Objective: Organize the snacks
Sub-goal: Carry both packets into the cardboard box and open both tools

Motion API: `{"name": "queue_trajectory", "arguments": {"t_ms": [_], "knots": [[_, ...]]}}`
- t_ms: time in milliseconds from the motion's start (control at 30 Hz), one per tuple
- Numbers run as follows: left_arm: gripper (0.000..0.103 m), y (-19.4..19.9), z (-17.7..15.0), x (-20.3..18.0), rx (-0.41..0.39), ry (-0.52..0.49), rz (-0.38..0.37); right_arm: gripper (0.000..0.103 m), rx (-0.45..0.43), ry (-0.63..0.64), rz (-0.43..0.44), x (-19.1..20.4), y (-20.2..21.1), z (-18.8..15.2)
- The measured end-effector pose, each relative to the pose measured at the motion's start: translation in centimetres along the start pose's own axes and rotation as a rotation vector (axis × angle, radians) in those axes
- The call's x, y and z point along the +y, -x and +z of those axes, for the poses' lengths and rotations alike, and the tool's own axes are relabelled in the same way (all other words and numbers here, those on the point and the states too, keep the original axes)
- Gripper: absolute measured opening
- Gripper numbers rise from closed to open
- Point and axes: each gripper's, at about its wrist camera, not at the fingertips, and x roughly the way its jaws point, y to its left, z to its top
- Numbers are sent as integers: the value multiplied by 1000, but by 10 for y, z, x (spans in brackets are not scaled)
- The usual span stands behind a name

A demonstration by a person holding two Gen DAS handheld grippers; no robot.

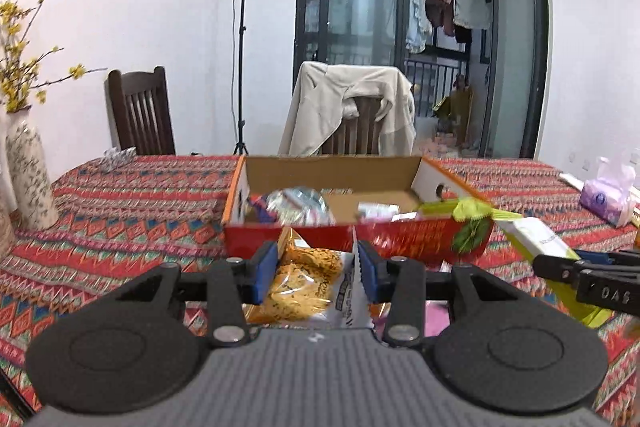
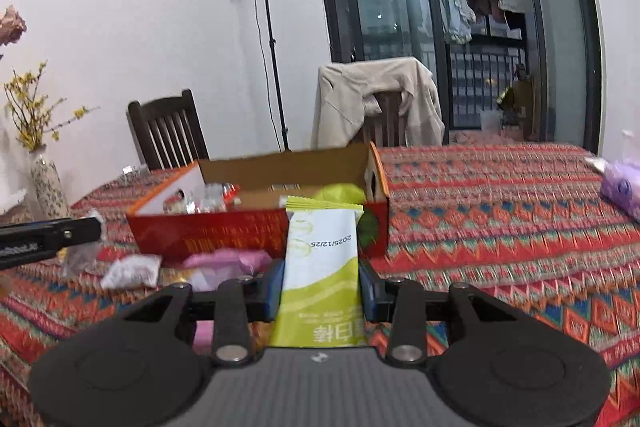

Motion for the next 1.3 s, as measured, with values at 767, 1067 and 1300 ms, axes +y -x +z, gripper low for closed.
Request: {"name": "queue_trajectory", "arguments": {"t_ms": [767, 1067, 1300], "knots": [[44, -90, 91, -24, -77, -8, -24, 37, -102, 82, 22, 37, -81, 107], [44, -144, 116, -17, -82, 69, -11, 36, -142, 70, -13, 45, -128, 130], [44, -182, 95, -2, -36, 94, 44, 36, -87, 68, -32, 42, -175, 107]]}}
